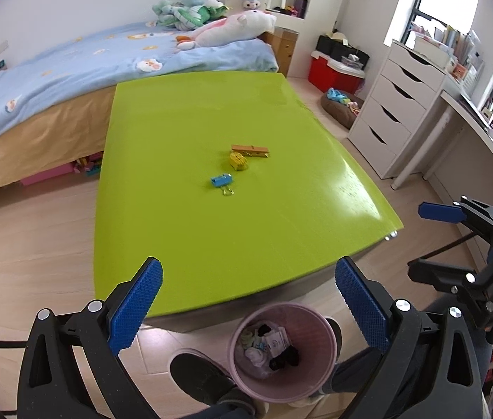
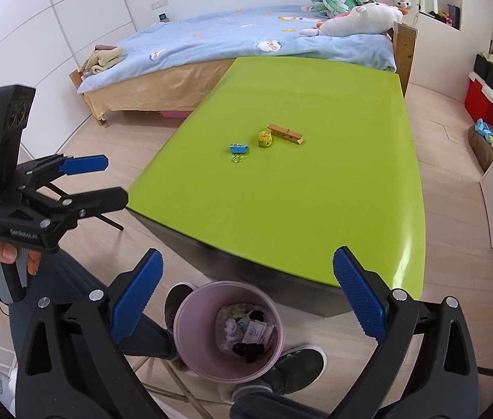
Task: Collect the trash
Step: 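Move the left tool to the blue binder clip and grasp it, then grasp the wooden clothespin with the right tool while the left tool holds the blue clip, then carry the clothespin and blue clip over the wastebasket and open both tools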
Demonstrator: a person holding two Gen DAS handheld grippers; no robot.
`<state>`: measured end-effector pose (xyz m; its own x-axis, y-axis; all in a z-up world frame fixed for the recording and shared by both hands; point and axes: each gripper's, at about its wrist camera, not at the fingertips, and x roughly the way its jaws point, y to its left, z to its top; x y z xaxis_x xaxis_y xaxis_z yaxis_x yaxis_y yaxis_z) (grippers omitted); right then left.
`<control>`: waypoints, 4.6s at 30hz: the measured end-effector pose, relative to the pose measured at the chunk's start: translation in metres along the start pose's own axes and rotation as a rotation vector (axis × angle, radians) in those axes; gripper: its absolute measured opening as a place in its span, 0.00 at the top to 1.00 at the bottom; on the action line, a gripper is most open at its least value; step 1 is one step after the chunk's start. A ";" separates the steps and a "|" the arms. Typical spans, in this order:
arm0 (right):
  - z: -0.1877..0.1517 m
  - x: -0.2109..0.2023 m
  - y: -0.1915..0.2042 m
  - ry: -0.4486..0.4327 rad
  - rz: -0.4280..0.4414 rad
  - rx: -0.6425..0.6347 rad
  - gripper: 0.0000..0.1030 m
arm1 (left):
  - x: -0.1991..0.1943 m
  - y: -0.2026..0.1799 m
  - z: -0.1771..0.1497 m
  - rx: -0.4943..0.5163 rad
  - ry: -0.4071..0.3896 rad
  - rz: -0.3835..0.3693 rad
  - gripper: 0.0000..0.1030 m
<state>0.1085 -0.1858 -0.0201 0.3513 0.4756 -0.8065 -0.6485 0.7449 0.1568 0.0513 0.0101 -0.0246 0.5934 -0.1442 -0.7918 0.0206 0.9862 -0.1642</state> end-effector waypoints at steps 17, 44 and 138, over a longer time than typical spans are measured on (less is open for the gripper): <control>0.019 0.020 -0.015 0.032 -0.022 0.003 0.06 | 0.098 0.018 0.070 -0.107 0.127 0.066 0.07; 0.016 0.030 -0.036 0.050 -0.024 0.033 0.06 | 0.156 0.028 0.081 -0.139 0.191 0.226 0.73; -0.033 -0.014 0.030 0.051 0.067 -0.159 0.88 | -0.022 -0.042 -0.041 0.142 0.010 -0.031 0.73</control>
<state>0.0617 -0.1855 -0.0232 0.2718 0.4941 -0.8258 -0.7693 0.6271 0.1220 0.0048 -0.0317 -0.0242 0.5825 -0.1747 -0.7939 0.1529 0.9827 -0.1041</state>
